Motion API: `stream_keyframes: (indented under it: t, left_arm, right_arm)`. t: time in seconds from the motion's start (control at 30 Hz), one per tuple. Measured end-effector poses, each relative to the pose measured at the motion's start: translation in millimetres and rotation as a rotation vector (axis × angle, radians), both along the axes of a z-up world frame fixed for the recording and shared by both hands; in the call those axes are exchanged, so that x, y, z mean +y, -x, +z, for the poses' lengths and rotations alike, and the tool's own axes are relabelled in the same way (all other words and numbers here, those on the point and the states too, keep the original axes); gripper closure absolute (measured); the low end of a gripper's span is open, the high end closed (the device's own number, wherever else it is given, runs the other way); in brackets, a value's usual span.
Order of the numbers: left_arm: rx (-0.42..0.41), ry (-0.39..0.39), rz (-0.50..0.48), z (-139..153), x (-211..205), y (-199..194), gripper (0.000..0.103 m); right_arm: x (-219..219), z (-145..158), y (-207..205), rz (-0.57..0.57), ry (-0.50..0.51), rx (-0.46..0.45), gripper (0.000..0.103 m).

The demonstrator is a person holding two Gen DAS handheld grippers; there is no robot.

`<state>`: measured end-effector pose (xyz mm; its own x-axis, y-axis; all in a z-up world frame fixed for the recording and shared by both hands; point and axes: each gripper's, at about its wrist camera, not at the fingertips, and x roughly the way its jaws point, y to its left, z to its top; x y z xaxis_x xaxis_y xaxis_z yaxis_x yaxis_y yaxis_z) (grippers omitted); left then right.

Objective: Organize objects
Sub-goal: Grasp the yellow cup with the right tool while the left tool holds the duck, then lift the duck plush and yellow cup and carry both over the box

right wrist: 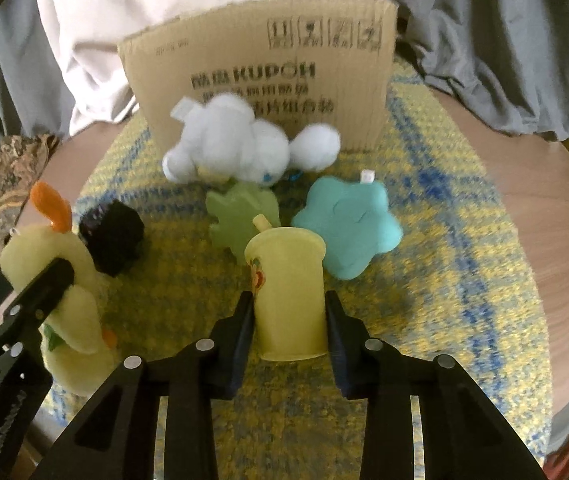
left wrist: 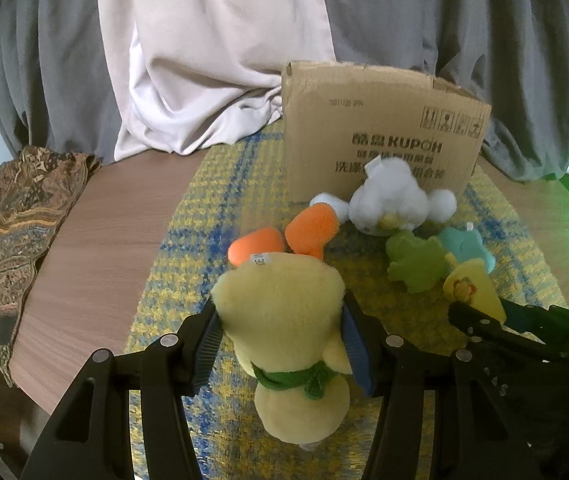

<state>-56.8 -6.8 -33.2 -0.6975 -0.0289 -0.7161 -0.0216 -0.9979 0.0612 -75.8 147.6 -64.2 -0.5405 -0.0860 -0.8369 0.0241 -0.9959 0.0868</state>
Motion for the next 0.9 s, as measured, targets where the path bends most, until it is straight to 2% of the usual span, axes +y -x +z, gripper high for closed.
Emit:
stream_keyframes:
  t: [0.2, 0.9]
  left_arm:
    - [0.038, -0.008, -0.017, 20, 5, -1, 0.049]
    - [0.129, -0.022, -0.068, 74, 28, 21, 0.049]
  right_arm:
    - [5, 25, -7, -0.011, -0.003, 0.057, 0.069]
    - [32, 85, 0, -0.048, 0.005, 0.161, 0.069]
